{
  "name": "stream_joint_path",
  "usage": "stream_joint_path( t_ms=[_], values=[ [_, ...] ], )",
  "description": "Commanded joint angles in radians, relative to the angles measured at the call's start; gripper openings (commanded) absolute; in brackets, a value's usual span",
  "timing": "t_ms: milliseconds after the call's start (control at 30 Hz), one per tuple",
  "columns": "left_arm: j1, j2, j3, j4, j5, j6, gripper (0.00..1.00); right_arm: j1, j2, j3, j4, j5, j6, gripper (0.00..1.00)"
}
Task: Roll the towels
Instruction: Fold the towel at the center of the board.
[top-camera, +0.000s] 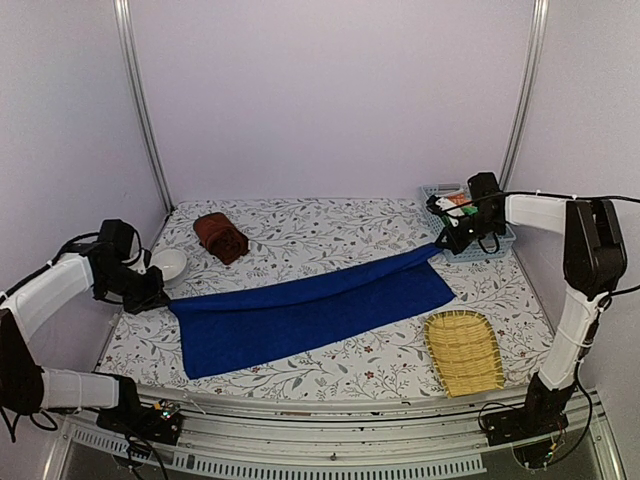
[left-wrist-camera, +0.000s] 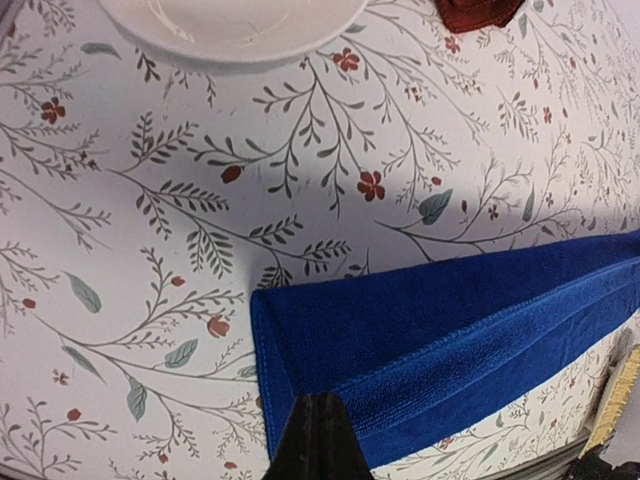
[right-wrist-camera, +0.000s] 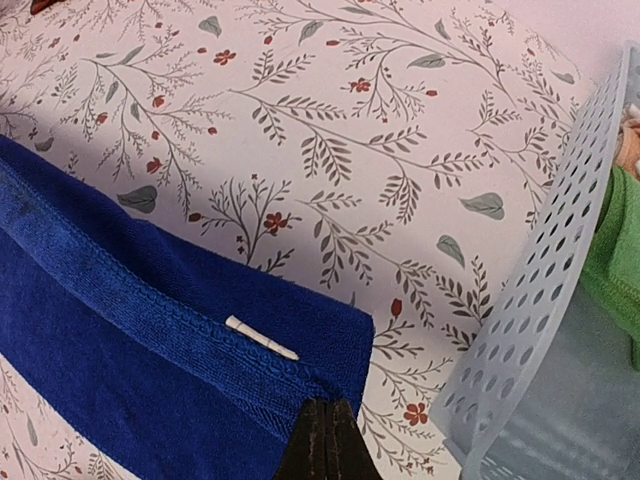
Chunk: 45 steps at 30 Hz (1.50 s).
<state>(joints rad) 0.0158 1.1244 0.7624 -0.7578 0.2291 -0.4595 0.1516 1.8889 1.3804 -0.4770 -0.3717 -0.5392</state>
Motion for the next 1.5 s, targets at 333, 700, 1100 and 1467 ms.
stream_joint_path(
  t_ms=[333, 700, 1100, 1467],
  values=[
    [-0.047, 0.024, -0.005, -0.136, 0.018, 0.01, 0.0, -0.009, -0.092, -0.203, 0.021, 0.016, -0.029, 0.02],
    [-0.082, 0.0, -0.02, -0.222, -0.035, -0.02, 0.0, -0.021, -0.138, -0.255, 0.013, 0.067, -0.029, 0.02],
    [-0.166, 0.013, -0.058, -0.247, -0.037, -0.046, 0.0, -0.027, -0.139, -0.308, -0.003, 0.054, -0.053, 0.02],
    [-0.216, 0.011, -0.049, -0.285, -0.054, -0.069, 0.0, -0.027, -0.138, -0.328, 0.017, 0.108, -0.042, 0.02]
  ],
)
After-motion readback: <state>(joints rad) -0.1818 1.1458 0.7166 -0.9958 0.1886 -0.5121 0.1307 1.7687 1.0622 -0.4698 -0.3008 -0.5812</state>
